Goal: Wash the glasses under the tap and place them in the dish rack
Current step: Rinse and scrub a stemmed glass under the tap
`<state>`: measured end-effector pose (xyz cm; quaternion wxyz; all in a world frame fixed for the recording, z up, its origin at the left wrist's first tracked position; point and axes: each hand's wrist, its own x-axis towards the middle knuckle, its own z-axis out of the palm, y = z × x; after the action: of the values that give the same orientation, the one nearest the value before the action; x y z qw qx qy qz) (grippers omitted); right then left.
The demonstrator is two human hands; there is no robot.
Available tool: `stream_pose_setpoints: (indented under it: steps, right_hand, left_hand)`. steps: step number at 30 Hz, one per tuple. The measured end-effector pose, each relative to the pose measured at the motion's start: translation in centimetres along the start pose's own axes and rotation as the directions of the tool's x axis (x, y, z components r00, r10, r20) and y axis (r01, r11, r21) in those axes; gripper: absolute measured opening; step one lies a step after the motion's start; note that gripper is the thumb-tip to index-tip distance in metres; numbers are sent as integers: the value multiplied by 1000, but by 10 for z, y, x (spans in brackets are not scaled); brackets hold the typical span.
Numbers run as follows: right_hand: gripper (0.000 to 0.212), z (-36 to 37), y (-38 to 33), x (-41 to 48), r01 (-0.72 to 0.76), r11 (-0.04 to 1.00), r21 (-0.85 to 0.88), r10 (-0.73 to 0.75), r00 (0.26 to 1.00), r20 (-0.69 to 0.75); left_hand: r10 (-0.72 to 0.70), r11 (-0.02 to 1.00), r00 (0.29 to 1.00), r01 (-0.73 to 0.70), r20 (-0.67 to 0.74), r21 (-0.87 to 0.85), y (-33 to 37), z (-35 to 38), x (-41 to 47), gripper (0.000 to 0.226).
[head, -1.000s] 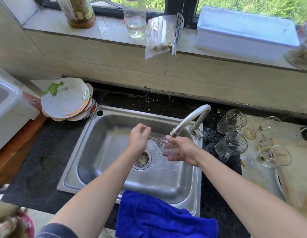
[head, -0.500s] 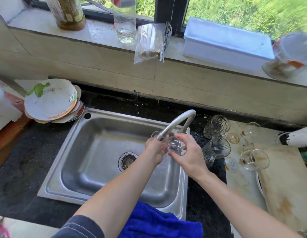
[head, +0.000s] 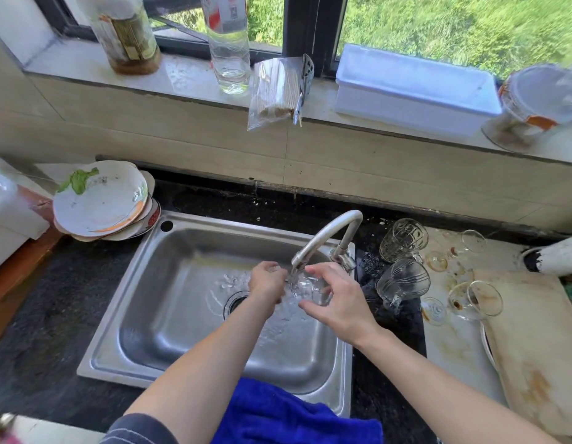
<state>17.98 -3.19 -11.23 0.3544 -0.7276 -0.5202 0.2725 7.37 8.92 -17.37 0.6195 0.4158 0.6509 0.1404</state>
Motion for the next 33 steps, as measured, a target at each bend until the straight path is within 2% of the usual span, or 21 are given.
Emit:
stream_pose_setpoints:
  steps: [4,5,8,12,15,17,19,20,22,25,27,28,30,33]
  right_hand:
    - [51,-7,-3,1,-173,951,258,187,982,-30]
    - [50,-9,-4,2,-217,926,310,240,970,-36]
    - [44,-13,-1,8,-374,834,406,419,908,-25]
    - [28,-18,12,14,-556,536,636,684,727,58]
    - [25,-12,24,14,-650,250,717,764,588,267]
    - [33,0,30,11,-708,76,702,753,502,425]
    - [39,14,33,7,-758,-12,652,716,449,535]
    - [44,22,35,6,-775,-21,632,697,442,564]
    - [50,31,38,5,-780,19,625,669,474,572]
    - [43,27,44,9,-717,140,683,624,600,501]
    - [50,14,43,12,-712,241,660,548,661,513]
    - [51,8,42,13,-727,313,612,509,672,538]
    - [38,-1,42,13,-737,446,507,448,675,586]
    - [33,-8,41,15,-707,608,361,432,676,597]
  left_hand:
    - [-37,993,988,20,149,114,5,-8,-3,6]
    - [-72,996,976,58,207,73,7,-8,-7,7]
    - [-143,954,914,229,380,-191,13,-7,-15,15]
    - [-60,870,831,315,552,-379,18,-13,-22,10]
    - [59,794,739,373,672,-480,19,-16,-28,25]
    - [79,813,711,360,699,-458,22,-14,-33,25]
    - [55,896,727,266,684,-355,30,-11,-36,16]
    - [45,930,750,210,660,-301,34,-10,-36,15]
    - [42,950,783,161,621,-267,40,-12,-35,15]
    - [62,916,779,204,624,-346,45,-24,-29,13]
    - [60,910,812,195,581,-366,46,-30,-23,14]
    - [59,925,841,156,538,-346,46,-31,-20,15]
    - [86,971,888,28,452,-239,49,-28,-18,14]
    - [150,989,901,-145,408,-43,51,-18,-25,17]
